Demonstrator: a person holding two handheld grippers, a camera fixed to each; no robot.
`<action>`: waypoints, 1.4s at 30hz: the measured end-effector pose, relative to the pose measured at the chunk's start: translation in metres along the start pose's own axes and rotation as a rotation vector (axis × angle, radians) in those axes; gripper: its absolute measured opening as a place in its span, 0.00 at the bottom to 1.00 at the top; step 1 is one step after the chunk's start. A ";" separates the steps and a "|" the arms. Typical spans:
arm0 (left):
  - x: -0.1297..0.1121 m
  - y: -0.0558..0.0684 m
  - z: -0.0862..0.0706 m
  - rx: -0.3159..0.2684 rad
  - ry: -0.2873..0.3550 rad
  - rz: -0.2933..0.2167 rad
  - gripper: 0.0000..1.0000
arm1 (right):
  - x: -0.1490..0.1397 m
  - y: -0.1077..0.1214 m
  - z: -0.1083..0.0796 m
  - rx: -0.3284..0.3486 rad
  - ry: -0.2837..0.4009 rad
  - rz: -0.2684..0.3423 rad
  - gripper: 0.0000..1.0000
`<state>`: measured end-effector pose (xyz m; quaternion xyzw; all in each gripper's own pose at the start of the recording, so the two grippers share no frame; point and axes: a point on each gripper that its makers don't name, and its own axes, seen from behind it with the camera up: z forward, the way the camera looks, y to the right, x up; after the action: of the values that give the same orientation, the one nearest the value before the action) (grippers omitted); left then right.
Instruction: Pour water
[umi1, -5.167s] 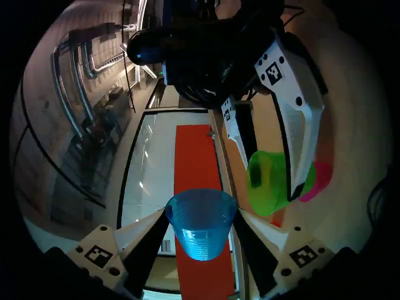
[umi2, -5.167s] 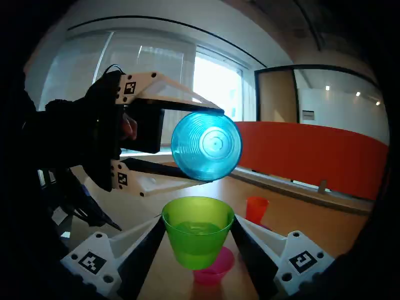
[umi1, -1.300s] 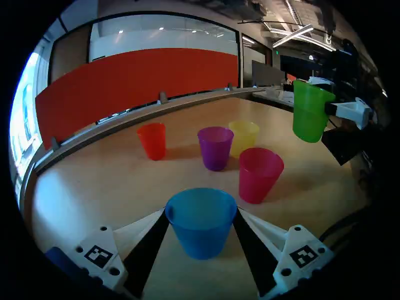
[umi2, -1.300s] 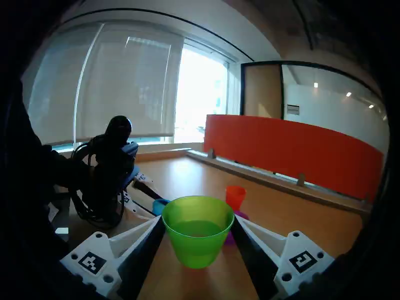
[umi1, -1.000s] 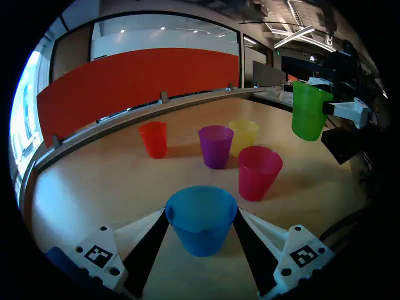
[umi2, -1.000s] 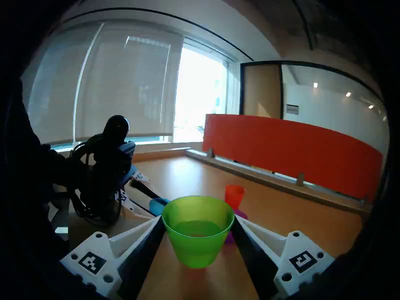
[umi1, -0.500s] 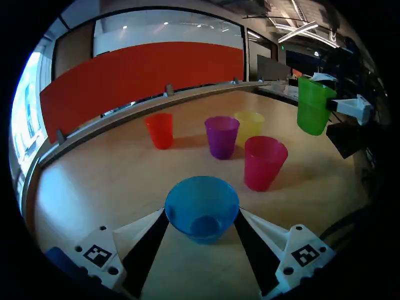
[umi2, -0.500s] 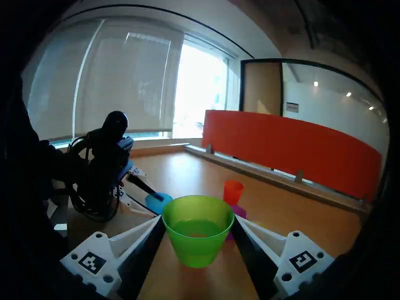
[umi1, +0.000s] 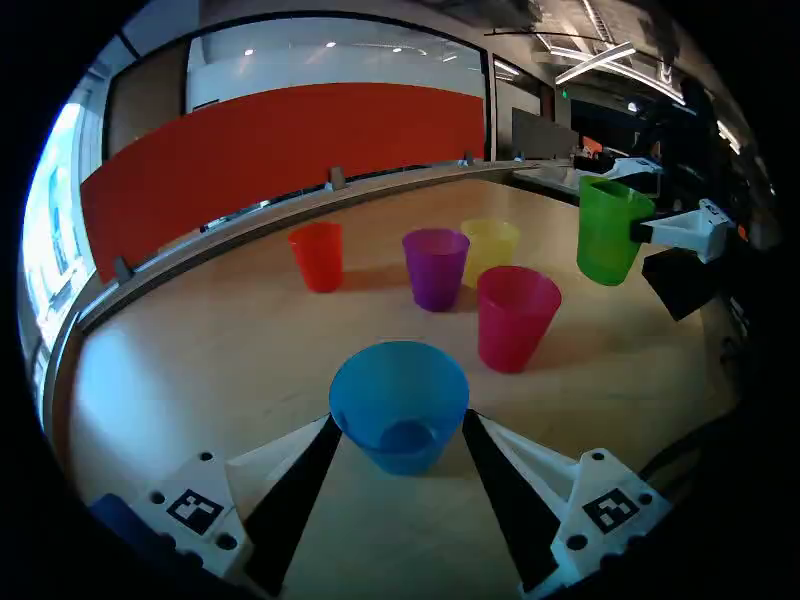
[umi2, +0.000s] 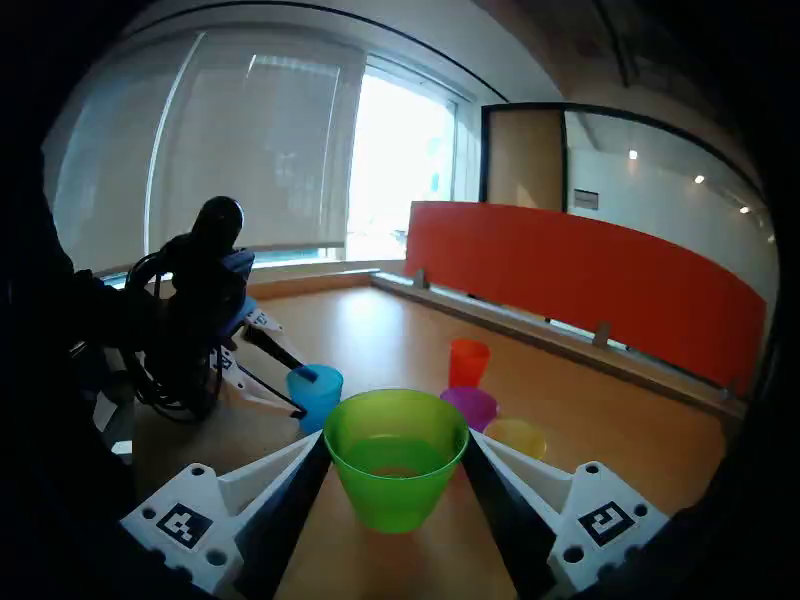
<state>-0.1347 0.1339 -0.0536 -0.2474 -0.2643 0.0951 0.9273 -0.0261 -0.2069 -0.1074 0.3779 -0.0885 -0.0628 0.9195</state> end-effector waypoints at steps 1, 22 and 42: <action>-0.001 0.000 -0.001 0.003 -0.002 -0.002 0.90 | -0.002 0.000 0.000 0.001 -0.005 0.000 0.92; -0.017 0.002 -0.035 0.037 0.001 -0.081 0.90 | -0.075 0.008 0.000 0.042 -0.188 -0.001 0.92; -0.007 0.006 -0.060 0.053 0.080 -0.158 0.90 | -0.107 0.006 -0.006 0.063 -0.297 0.008 0.92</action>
<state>-0.1086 0.1123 -0.1039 -0.2050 -0.2429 0.0188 0.9479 -0.1287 -0.1789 -0.1199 0.3927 -0.2269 -0.1113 0.8843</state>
